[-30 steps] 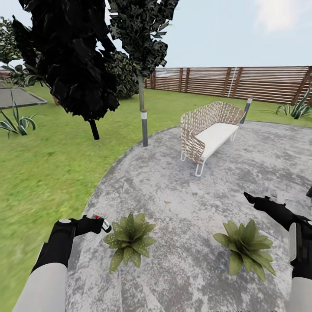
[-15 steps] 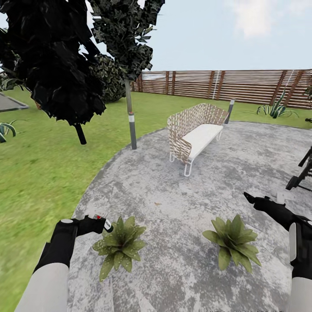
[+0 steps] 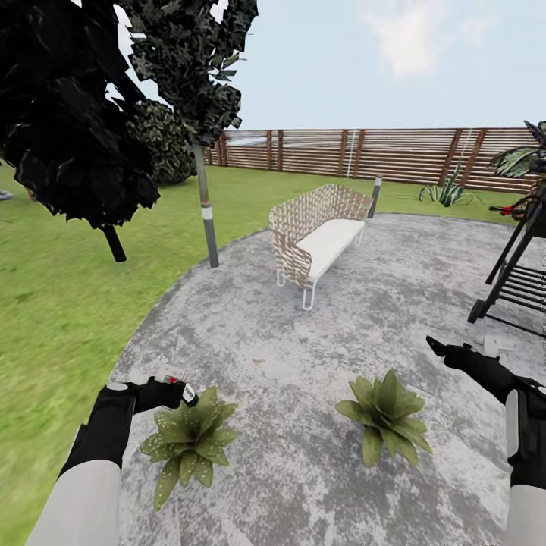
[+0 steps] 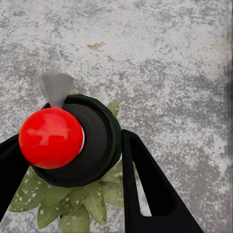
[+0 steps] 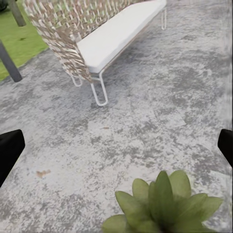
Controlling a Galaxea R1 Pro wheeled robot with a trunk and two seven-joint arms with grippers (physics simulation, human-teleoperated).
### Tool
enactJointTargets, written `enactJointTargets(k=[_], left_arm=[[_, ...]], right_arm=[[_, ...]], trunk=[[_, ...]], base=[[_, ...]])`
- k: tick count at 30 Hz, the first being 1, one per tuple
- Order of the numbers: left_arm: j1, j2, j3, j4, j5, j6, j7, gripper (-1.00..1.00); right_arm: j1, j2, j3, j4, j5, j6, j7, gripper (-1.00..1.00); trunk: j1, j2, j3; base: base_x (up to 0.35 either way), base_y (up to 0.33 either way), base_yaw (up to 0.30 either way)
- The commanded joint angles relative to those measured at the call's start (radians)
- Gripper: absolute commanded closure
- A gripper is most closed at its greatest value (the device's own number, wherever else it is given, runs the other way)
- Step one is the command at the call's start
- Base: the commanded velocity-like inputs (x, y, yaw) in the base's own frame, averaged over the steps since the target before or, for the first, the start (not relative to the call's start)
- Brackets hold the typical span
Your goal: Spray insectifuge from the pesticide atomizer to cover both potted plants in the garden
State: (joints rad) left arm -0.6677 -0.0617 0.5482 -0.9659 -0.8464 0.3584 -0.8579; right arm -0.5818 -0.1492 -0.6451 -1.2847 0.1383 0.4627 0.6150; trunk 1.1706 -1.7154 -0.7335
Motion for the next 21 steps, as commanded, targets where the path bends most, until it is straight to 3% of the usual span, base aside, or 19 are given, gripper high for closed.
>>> enactJointTargets(k=[1, 21], left_arm=[[-0.001, -0.001, 0.004, -0.002, -0.003, 0.007, -0.007, 1.0], [-0.001, -0.002, 0.004, -0.002, -0.003, 0.007, -0.007, 1.0]], right_arm=[[-0.001, 0.0, -0.002, -0.001, 0.01, 0.002, 0.009, -1.0], [-0.001, 0.005, -0.001, -0.001, 0.03, 0.002, 0.009, -1.0]], trunk=[[0.0, -0.001, 0.0], [0.0, -0.001, 0.022]], base=[[0.091, -0.21, -0.194], [0.118, -0.281, -0.18]])
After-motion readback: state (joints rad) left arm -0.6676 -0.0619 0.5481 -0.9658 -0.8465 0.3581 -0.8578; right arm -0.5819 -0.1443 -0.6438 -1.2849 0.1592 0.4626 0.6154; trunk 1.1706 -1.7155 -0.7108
